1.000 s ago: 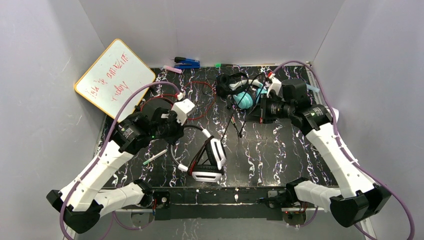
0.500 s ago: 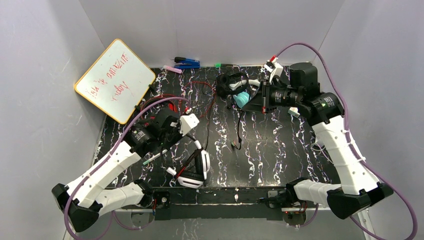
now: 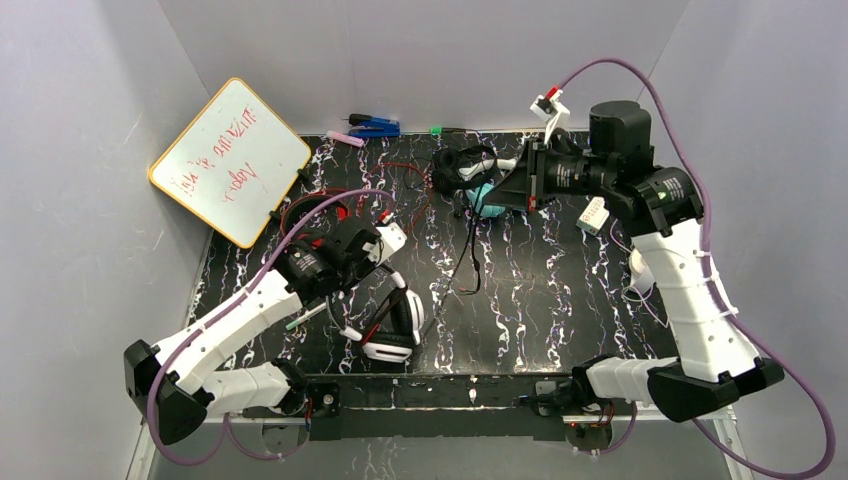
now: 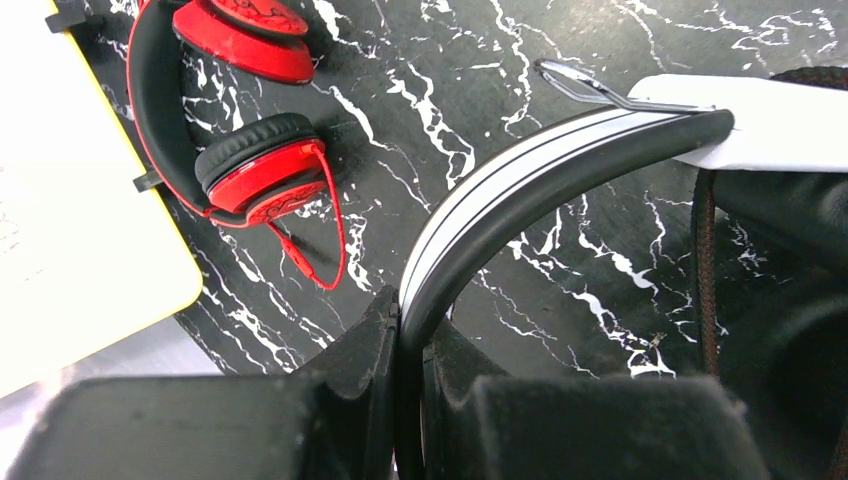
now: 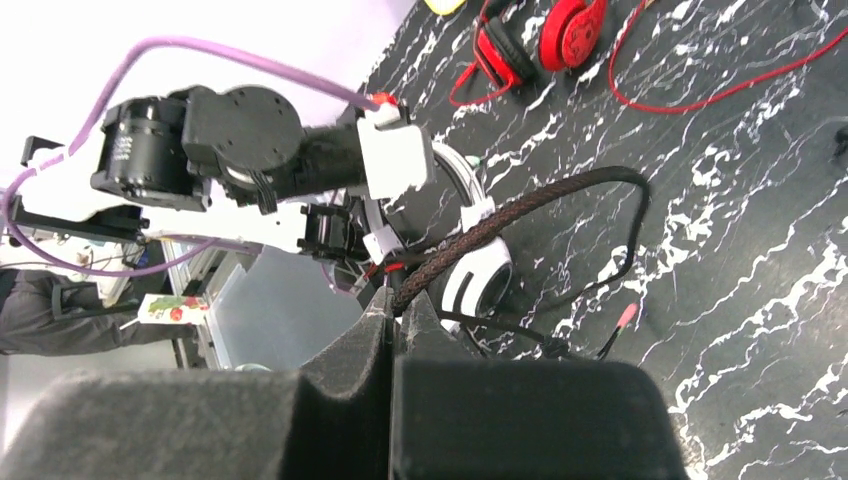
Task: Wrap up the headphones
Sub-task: Wrap the headphones cable around the headphones.
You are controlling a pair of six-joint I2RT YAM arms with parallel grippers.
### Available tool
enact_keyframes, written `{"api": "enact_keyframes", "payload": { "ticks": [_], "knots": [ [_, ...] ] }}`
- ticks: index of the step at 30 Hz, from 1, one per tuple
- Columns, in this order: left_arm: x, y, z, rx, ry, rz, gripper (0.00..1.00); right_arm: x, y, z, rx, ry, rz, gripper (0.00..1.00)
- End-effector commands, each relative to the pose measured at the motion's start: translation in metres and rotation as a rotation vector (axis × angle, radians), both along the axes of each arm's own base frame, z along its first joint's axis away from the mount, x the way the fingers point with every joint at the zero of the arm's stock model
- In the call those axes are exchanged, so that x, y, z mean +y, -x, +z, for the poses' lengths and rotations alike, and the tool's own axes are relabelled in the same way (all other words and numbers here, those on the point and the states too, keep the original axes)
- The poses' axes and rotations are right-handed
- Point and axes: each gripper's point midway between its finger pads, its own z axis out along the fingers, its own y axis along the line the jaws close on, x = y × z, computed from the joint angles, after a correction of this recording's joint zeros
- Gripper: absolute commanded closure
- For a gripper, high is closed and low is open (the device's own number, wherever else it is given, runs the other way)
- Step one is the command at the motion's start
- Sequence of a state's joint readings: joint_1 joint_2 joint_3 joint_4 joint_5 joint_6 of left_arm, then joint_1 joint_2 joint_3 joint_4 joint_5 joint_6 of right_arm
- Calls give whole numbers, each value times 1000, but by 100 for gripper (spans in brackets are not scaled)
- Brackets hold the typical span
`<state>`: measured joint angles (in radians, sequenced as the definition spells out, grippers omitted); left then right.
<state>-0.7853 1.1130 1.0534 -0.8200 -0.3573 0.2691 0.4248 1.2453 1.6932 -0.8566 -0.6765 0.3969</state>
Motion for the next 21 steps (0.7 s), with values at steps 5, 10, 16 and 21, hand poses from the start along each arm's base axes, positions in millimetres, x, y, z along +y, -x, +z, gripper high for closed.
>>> {"api": "enact_keyframes", "payload": {
  "ticks": [5, 10, 16, 21],
  "knots": [
    [-26, 5, 3, -13, 83, -36, 100, 5, -14, 64, -124, -60, -6, 99],
    [-42, 4, 21, -25, 223, 32, 100, 6, -19, 51, -99, -39, -5, 99],
    [-56, 14, 28, 3, 317, -33, 100, -4, -26, 42, -127, -21, -101, 99],
    [-68, 32, 13, 116, 351, -94, 100, -5, -32, 55, -162, -15, -118, 99]
  ]
}}
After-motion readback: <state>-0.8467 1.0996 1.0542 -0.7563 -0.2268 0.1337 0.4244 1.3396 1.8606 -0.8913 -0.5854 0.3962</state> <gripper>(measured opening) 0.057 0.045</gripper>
